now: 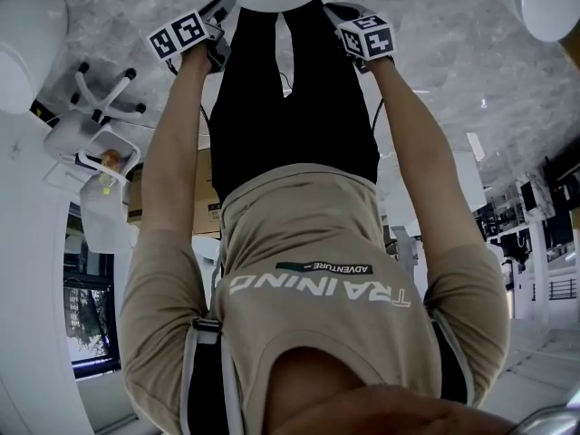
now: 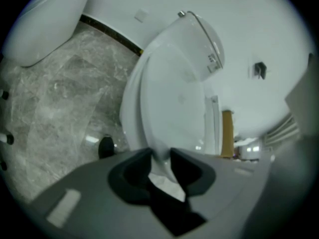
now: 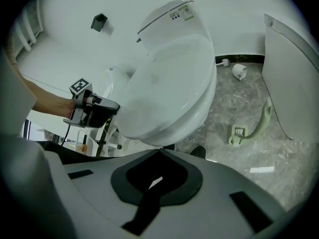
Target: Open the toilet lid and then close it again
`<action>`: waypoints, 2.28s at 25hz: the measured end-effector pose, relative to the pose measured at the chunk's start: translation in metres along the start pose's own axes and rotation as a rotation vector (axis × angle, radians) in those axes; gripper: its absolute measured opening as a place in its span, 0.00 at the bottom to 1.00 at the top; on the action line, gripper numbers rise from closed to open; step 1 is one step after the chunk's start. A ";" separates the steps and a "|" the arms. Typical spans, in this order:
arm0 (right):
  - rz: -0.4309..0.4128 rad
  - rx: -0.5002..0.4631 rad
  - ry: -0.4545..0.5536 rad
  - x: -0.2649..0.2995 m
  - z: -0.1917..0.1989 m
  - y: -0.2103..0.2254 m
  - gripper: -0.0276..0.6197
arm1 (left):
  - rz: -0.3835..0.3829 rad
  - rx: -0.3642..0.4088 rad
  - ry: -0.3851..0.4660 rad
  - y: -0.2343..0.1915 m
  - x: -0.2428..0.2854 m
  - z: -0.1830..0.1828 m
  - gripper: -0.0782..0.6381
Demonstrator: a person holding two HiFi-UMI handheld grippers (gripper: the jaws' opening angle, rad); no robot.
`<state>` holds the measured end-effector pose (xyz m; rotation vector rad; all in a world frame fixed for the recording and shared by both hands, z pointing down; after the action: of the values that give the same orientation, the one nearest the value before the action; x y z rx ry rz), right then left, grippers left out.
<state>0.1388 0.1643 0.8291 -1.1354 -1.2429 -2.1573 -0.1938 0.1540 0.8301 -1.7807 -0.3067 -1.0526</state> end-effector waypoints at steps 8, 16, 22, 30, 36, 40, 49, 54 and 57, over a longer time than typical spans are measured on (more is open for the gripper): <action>-0.023 -0.044 0.019 0.002 -0.013 -0.012 0.07 | 0.052 0.051 -0.006 0.014 -0.024 -0.002 0.27; -0.059 -0.092 0.114 -0.001 -0.041 -0.041 0.07 | 0.088 0.043 0.018 0.021 -0.051 -0.008 0.27; -0.055 -0.216 0.119 -0.029 -0.065 -0.052 0.07 | 0.112 0.037 0.009 0.047 -0.065 -0.015 0.27; -0.056 -0.265 0.130 -0.073 -0.096 -0.064 0.07 | 0.119 0.065 -0.020 0.086 -0.088 -0.028 0.29; -0.089 -0.299 0.124 -0.095 -0.129 -0.074 0.06 | 0.143 0.050 -0.002 0.105 -0.110 -0.044 0.31; -0.113 -0.257 0.136 -0.106 -0.150 -0.072 0.06 | 0.167 0.015 0.023 0.117 -0.118 -0.056 0.31; -0.109 -0.247 0.184 -0.128 -0.197 -0.067 0.07 | 0.246 -0.093 0.150 0.144 -0.141 -0.076 0.31; -0.104 -0.235 0.203 -0.138 -0.214 -0.061 0.07 | 0.280 -0.176 0.243 0.155 -0.149 -0.077 0.30; -0.126 -0.233 0.199 -0.141 -0.218 -0.060 0.07 | 0.280 -0.184 0.267 0.159 -0.157 -0.072 0.28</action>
<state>0.0835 0.0028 0.6244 -0.9203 -1.0211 -2.4923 -0.2241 0.0579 0.6176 -1.7552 0.2046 -1.1249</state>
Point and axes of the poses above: the fingertips, and each gripper's own axes: x forward along the fingers, y to its right, z out of its underside, the point moved 10 cm from there along -x, backward along the fingers, and after that the axes turned 9 degrees about -x, right-handed, at the moved point
